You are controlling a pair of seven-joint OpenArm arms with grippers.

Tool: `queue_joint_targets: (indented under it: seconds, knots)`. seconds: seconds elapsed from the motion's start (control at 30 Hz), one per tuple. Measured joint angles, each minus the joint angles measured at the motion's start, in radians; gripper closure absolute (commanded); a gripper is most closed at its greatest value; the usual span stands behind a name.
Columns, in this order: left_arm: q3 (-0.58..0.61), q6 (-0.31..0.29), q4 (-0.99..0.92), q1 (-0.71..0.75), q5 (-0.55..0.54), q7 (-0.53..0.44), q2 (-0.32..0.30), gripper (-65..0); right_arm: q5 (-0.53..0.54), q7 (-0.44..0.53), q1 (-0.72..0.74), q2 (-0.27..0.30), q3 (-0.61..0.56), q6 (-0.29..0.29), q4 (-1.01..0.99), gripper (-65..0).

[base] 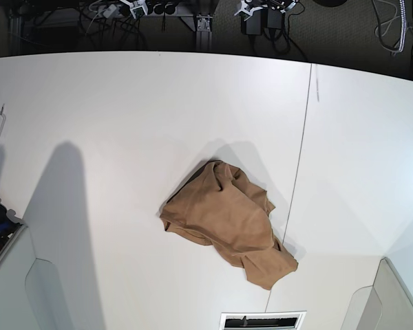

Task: Layout the t-shirt on the table in an organized manner, then fold the t-shirt properly

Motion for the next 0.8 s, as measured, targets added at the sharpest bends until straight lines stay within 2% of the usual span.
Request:
queue_joint_targets:
  seconds: [0.1,0.17,0.27,0.43,0.6,0.73,0.8]
  knots:
    - [0.0,-0.009,0.022,0.0,0.009,0.0,0.0,-13.8,-0.028,0.0,0.0,0.0,0.0,0.0,0.011,-25.4]
    - [0.0,-0.039,0.031,0.0,0.009,-0.001,0.0,-13.8,-0.06,0.001,0.0,0.0,0.0,0.0,0.012,-25.4]
    - [0.0,-0.039,0.034,0.0,0.006,-0.007,0.001,-13.8,-0.099,0.0,0.0,0.0,0.0,0.0,0.012,-25.4]
    - [0.0,-0.039,0.06,0.035,0.008,-0.029,0.0,-13.8,-0.098,0.001,-0.027,0.0,0.0,0.0,0.035,-25.4]
    - [0.0,-0.042,0.163,0.115,0.005,-0.077,0.0,-13.8,-0.098,0.0,-0.094,0.0,0.0,0.0,0.114,-25.4]
    - [0.0,-0.042,0.247,0.169,0.006,-0.08,-0.001,-13.8,-0.099,-0.002,-0.146,0.0,0.0,0.001,0.19,-25.4]
    - [0.0,-0.063,0.29,0.198,-0.025,-0.072,-0.004,-13.8,-0.099,-0.002,-0.166,0.0,0.0,0.008,0.225,-25.4]
